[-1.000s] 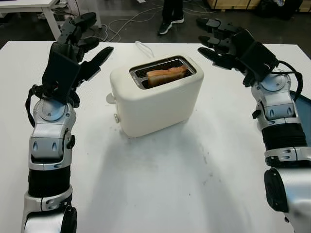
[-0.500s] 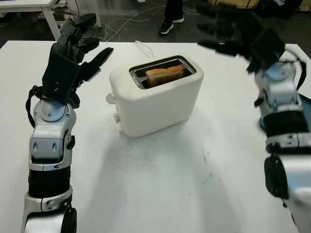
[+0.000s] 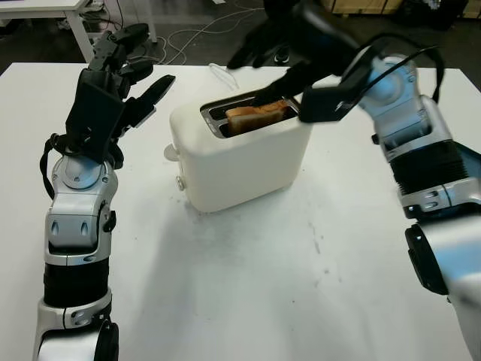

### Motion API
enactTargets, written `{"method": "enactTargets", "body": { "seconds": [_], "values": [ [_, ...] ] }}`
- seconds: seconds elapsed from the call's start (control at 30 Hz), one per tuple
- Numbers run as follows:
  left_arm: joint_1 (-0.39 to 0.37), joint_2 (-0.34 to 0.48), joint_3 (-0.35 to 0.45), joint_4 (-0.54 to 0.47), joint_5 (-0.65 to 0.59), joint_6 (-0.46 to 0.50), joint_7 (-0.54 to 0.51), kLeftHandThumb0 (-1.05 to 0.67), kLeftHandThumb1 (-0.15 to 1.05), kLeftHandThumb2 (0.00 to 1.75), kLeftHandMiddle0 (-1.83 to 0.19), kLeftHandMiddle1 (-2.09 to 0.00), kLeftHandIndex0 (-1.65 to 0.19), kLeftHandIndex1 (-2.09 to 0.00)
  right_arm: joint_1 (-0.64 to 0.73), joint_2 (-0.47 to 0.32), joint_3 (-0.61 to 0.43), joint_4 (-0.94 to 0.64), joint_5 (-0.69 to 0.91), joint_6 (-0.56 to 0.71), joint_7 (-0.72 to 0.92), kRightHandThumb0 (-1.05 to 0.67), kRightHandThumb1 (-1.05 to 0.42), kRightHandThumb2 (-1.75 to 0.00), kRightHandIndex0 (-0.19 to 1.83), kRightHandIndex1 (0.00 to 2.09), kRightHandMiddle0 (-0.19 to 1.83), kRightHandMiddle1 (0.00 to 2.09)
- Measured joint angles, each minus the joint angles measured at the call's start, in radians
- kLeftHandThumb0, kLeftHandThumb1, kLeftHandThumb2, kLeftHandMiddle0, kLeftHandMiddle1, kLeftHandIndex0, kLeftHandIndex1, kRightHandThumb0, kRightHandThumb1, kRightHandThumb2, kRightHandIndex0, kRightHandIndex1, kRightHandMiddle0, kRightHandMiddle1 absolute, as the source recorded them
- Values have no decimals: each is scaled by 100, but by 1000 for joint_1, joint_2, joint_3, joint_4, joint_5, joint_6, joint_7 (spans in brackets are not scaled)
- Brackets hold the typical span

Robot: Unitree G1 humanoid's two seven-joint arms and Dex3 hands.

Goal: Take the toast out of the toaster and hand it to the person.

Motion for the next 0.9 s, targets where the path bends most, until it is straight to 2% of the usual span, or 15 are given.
{"method": "enactTargets", "body": {
  "seconds": [0.13,0.6,0.73,0.8,0.9],
  "values": [
    [0,0,1,0,0,0,0,-51,91,6,0,-86,-9,-59,-18,0,41,29,-71,-46,-50,-67,-67,0,73,99,104,11],
    [0,0,2,-4,0,6,0,-48,92,6,0,-85,-10,-58,-21,7,104,124,-172,-71,-154,-46,-68,-1,77,93,102,6],
    [0,0,2,-5,0,6,0,-47,92,6,0,-84,-9,-57,-26,6,119,136,-184,-78,-164,-45,-70,0,72,114,104,5],
    [0,0,3,-5,0,6,0,-47,92,6,0,-84,-9,-57,-27,5,122,138,-185,-78,-163,-45,-71,0,67,131,105,4],
    [0,0,3,-5,0,6,0,-48,92,6,0,-84,-10,-57,-27,1,125,138,-187,-78,-155,-46,-73,-1,65,130,106,4]
  ]
}}
